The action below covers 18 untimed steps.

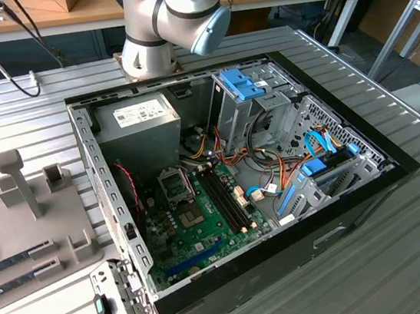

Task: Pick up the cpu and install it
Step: 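Pick up the cpu and move it towards the insertion slot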

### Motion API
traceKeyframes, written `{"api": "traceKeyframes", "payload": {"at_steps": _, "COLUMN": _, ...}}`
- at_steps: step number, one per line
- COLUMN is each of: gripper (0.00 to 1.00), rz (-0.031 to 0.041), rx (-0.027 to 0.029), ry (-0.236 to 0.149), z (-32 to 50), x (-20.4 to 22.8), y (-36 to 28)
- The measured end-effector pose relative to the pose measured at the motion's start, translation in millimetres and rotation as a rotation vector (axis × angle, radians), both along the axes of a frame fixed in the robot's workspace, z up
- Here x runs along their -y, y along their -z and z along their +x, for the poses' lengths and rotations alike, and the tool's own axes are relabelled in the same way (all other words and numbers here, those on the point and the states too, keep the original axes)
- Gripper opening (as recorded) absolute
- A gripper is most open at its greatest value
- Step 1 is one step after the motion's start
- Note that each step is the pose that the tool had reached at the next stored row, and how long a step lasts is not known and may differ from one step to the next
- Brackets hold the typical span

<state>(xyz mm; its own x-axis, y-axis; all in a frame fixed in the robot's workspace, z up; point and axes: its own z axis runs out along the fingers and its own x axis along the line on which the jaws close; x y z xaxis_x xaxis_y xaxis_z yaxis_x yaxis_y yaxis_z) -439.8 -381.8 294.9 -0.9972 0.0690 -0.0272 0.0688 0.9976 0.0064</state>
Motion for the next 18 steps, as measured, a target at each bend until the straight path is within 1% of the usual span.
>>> {"api": "traceKeyframes", "payload": {"at_steps": 18, "gripper": 0.56, "rz": 0.0, "rx": 0.0, "ry": 0.0, "z": -5.2, "x": 0.0, "y": 1.6}}
